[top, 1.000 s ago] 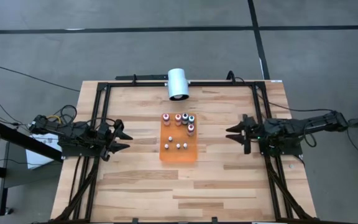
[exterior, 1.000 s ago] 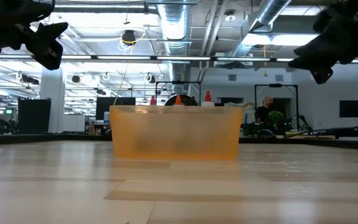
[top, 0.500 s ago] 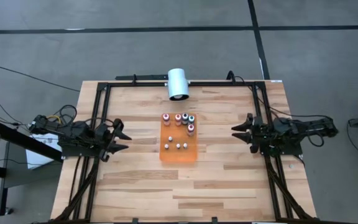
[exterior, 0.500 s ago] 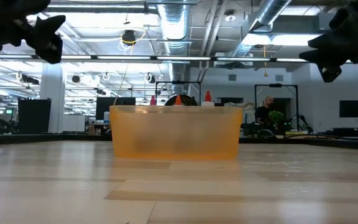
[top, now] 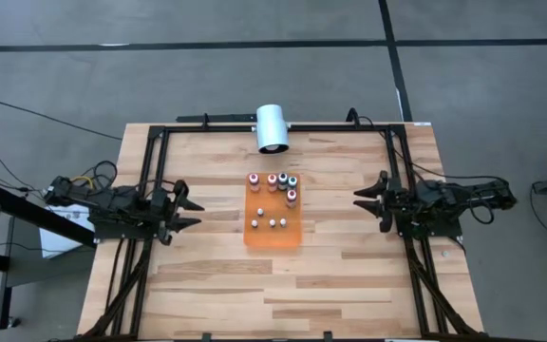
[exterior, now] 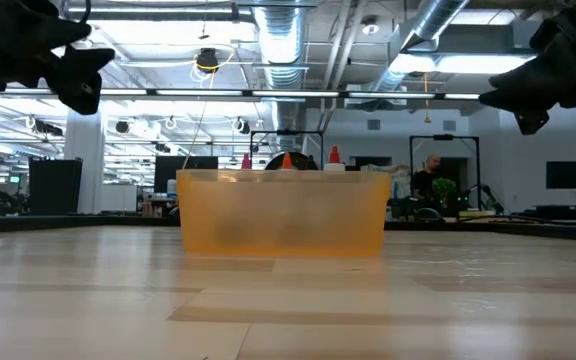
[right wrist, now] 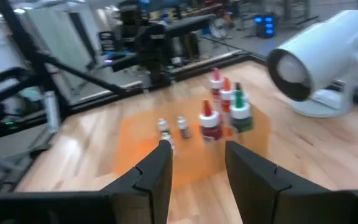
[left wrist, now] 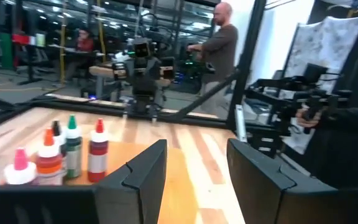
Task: Pick & Place food coloring
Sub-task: Return to Home Position
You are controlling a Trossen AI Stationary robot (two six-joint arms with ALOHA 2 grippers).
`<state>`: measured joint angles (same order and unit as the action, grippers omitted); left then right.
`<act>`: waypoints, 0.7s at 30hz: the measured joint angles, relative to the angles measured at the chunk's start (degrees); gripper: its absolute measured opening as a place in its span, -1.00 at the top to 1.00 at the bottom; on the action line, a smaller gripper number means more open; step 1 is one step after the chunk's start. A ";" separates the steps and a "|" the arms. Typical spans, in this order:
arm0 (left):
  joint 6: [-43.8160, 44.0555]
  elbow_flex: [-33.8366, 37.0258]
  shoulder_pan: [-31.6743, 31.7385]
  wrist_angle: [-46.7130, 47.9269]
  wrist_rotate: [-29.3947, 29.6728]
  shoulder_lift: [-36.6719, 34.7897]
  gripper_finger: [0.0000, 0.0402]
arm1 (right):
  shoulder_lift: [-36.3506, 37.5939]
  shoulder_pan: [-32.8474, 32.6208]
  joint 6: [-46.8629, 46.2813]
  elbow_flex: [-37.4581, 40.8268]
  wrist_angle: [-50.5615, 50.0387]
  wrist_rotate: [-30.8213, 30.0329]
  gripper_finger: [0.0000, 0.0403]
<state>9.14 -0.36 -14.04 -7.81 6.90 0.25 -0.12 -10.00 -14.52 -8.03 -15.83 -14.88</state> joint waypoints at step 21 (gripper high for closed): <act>-2.02 0.00 1.44 3.94 1.05 0.00 0.20 | -0.02 -0.09 -5.04 0.00 -3.05 -4.76 0.31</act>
<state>7.11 -0.36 -12.60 -3.87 7.94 0.25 -0.14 -10.09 -19.56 -8.03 -18.87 -19.64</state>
